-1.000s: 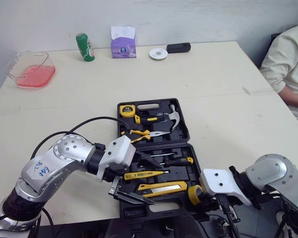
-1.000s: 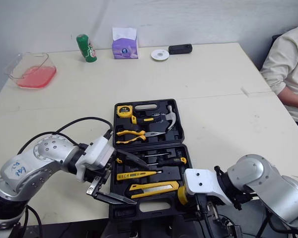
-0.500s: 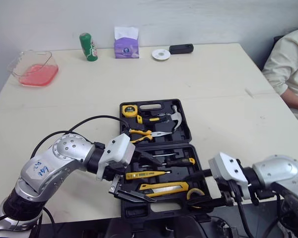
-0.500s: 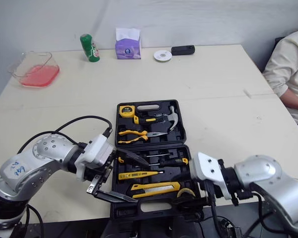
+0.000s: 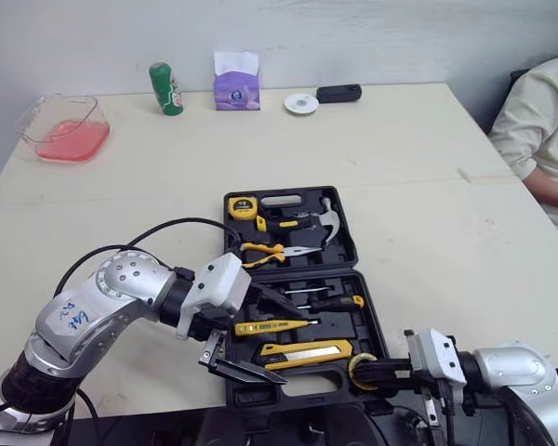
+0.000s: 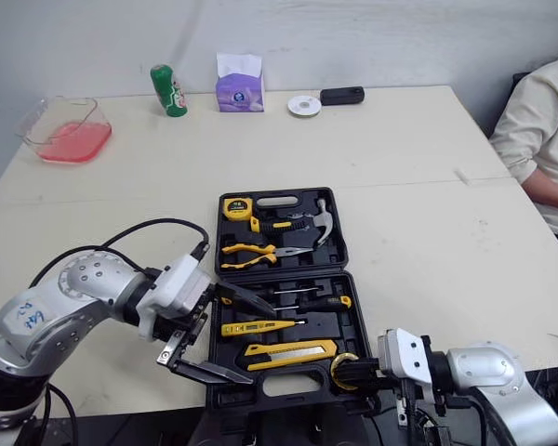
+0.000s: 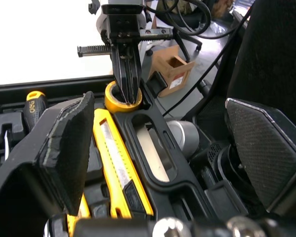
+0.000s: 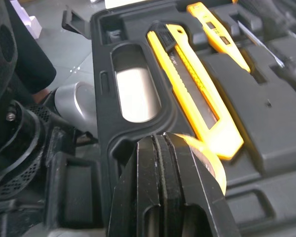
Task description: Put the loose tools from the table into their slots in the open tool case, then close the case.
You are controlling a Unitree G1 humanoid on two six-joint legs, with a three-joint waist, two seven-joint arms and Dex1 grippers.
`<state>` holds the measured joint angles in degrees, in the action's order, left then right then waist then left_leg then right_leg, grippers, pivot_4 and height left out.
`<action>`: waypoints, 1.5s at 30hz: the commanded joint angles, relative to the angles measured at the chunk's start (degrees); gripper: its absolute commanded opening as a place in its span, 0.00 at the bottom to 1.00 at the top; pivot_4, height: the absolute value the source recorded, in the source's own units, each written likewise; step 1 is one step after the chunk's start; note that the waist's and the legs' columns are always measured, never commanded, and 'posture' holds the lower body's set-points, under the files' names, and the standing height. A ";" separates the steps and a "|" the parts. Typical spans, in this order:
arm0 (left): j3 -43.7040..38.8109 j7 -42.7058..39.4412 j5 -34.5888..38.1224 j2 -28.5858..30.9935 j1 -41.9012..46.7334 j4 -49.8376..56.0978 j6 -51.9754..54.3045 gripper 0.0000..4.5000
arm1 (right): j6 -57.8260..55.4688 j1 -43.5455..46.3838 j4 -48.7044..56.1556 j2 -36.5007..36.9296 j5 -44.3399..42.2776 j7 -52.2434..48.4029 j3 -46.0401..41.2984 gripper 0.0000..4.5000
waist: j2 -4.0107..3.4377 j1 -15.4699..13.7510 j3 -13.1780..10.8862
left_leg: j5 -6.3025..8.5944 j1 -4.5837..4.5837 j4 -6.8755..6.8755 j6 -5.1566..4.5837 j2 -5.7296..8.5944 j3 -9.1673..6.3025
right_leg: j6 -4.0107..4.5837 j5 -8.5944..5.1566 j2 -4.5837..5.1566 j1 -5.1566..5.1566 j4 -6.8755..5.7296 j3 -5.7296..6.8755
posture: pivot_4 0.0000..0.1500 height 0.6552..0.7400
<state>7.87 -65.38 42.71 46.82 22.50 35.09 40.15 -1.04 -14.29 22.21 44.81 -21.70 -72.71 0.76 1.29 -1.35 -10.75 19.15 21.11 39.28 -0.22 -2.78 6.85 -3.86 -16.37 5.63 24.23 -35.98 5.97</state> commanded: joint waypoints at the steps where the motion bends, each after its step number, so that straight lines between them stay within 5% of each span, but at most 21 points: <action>1: -0.98 -1.38 0.50 1.25 0.56 0.00 -0.19 1.00 | 5.41 -1.64 -5.81 -0.54 3.69 0.15 1.28 0.01 | 0.02 0.02 0.02 | 0.00 -0.07 0.00 0.00 0.00 0.00 | 0.00 0.00 0.00 -0.08 0.01 0.01 | 1.00 0.82; 8: -2.79 -0.32 0.17 3.10 -1.10 -1.49 0.41 1.00 | -4.54 -2.74 3.71 2.91 -7.56 3.04 -3.64 0.01 | -0.02 -0.18 0.00 | 0.08 -0.51 -0.03 -0.02 -0.04 -0.13 | 0.04 -0.03 0.07 -0.60 0.14 0.02 | 1.00 0.82; 14: -8.50 2.69 -3.43 5.05 -7.91 -5.37 -1.77 1.00 | -24.08 7.94 8.64 9.44 -24.59 11.60 -13.51 0.01 | -0.09 0.18 -0.03 | 0.16 -0.56 -0.06 -0.03 -0.12 -0.12 | 0.13 -0.07 0.47 -0.58 0.09 0.07 | 1.00 0.82; 20: -14.10 5.82 -9.32 5.33 -12.87 -14.46 -6.55 1.00 | -27.37 21.26 -2.96 11.96 -13.50 16.18 -8.60 0.01 | -0.11 -0.11 -0.05 | 0.18 -0.52 -0.17 0.08 -0.15 -0.15 | 0.28 -0.16 0.43 -0.48 0.09 0.23 | 1.00 0.82; 24: -13.93 8.19 -15.58 5.25 -15.54 -20.52 -11.19 0.71 | -24.04 27.64 -10.31 11.02 -1.83 17.35 -0.30 0.00 | -0.12 0.16 -0.05 | 0.22 -0.45 -0.17 -0.03 -0.05 -0.01 | 0.23 -0.14 0.62 -0.39 0.08 0.26 | 1.00 0.82; 30: -7.49 11.23 -22.44 1.10 -13.68 -24.20 -14.19 0.05 | -20.10 32.74 -16.25 7.08 8.13 18.34 7.20 0.00 | -0.13 0.10 -0.05 | 0.19 -0.04 -0.12 -0.07 0.01 0.09 | 0.14 -0.08 0.70 0.03 -0.03 0.24 | 1.00 0.82; 45: -0.35 13.42 -27.90 -10.15 0.69 -34.39 -10.56 0.02 | -21.71 40.06 -17.20 -0.80 12.78 18.16 9.74 0.00 | -0.14 -0.12 -0.04 | -0.05 0.14 -0.04 -0.21 0.24 0.22 | 0.03 -0.02 0.72 0.31 -0.43 0.61 | 1.00 0.82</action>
<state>6.21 -53.21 15.22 38.04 21.56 0.92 28.73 -23.68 24.12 2.99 44.95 -8.39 -54.56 10.99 1.16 -1.48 -10.79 19.09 21.26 39.25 -0.44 -2.52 7.05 -3.83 -16.38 6.37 24.54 -36.42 6.59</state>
